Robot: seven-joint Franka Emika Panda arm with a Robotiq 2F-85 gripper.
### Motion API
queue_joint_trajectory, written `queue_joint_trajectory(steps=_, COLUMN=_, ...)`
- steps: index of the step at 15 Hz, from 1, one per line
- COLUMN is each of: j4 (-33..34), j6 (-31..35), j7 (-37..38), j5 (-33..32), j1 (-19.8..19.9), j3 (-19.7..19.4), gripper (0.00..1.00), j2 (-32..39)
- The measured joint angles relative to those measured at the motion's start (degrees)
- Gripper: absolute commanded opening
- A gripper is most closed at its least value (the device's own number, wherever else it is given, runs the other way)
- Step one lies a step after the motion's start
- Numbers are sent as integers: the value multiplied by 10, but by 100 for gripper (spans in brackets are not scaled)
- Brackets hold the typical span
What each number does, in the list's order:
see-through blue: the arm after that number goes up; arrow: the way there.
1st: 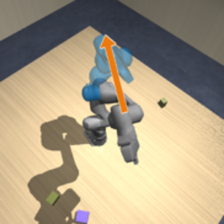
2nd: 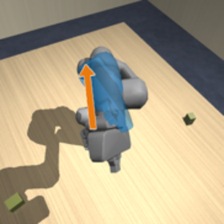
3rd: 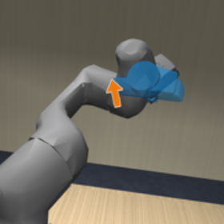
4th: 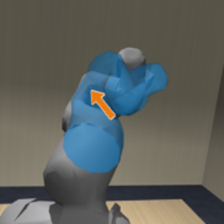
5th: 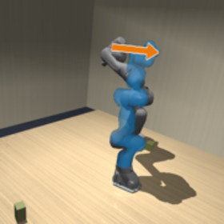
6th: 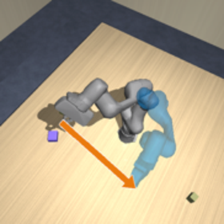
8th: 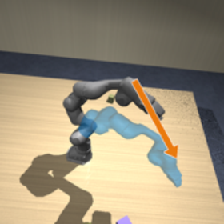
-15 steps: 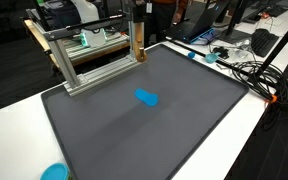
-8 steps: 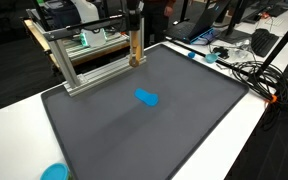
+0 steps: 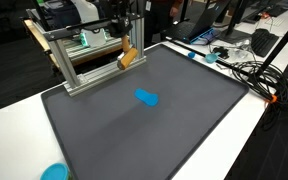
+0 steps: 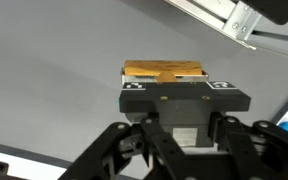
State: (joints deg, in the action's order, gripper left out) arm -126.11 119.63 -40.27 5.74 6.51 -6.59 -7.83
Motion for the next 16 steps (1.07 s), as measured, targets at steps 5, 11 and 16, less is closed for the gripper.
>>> queue_joint_trajectory(steps=5, j4=-111, j6=77, j7=144, j5=-7, j1=-21, j3=21, gripper=22, j2=-96)
queue_joint_trajectory(steps=11, j4=-234, j6=97, j7=344, j5=-73, j1=-23, j3=63, gripper=22, j2=-226)
queue_joint_trajectory(steps=16, j4=-236, j6=98, j7=344, j5=-73, j1=-34, j3=60, gripper=22, j2=-224)
